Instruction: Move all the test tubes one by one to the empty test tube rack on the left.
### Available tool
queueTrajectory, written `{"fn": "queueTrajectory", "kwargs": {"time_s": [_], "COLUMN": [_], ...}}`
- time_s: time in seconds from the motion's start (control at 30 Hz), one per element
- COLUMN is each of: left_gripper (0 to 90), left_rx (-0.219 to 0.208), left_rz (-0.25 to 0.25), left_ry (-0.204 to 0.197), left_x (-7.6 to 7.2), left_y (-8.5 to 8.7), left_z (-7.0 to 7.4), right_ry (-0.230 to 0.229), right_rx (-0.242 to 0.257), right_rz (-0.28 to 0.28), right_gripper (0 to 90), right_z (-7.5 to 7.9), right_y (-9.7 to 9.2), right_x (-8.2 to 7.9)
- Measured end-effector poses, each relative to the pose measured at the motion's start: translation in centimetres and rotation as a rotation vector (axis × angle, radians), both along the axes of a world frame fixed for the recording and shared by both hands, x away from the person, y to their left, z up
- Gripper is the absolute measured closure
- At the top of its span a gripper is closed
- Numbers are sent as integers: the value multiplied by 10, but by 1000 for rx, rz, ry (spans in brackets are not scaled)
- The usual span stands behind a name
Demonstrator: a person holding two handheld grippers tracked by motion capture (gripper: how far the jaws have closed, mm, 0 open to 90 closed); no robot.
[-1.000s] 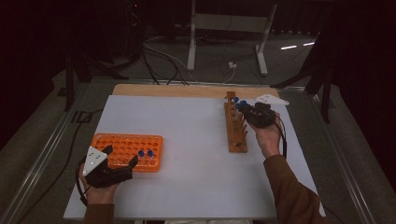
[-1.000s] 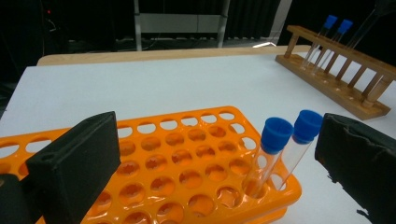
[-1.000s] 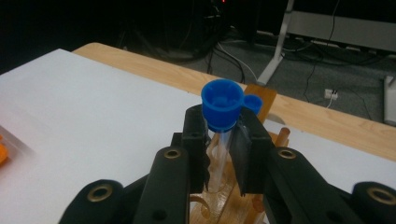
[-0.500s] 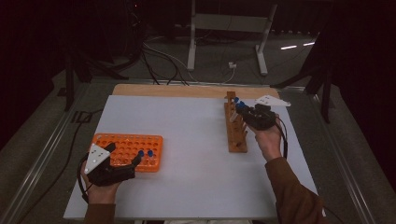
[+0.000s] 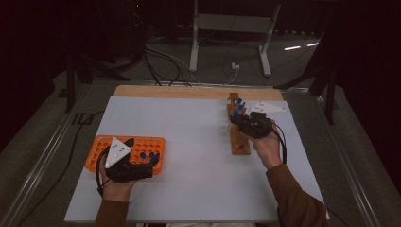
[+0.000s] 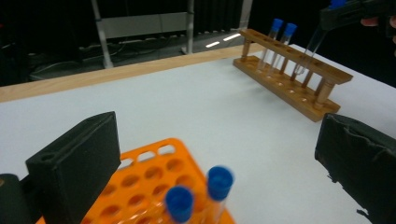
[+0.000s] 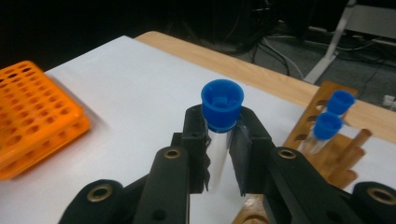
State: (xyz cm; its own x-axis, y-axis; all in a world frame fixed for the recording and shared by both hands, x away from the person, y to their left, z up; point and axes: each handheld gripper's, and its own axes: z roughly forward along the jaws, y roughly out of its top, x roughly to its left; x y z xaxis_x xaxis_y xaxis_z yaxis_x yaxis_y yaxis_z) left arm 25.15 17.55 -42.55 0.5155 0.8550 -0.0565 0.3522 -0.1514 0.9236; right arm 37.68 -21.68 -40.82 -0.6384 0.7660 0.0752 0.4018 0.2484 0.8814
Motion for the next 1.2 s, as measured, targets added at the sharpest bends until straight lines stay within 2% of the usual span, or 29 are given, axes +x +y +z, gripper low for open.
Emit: {"fn": "queueTrajectory", "kwargs": {"time_s": [0.3, 0.57, 0.8, 1.1, 1.2], "left_gripper": [12, 15, 16, 63, 80], "left_rx": [23, 24, 22, 30, 44], "left_rz": [-60, -102, -132, -179, -199], "left_ry": [-5, -10, 1, 11, 26], "left_x": [9, 13, 16, 19, 20], "left_y": [-28, -50, -64, -83, -90], "left_z": [5, 7, 3, -1, -2], "right_ry": [25, 49, 58, 63, 65], "right_rx": [11, 28, 52, 47, 44], "right_rz": [57, 114, 162, 218, 240], "right_gripper": [769, 768, 768, 767, 767], "right_z": [-2, -2, -2, 0, 1], "right_y": [7, 17, 24, 38, 45], "right_x": [-12, -22, -35, -47, -51]}}
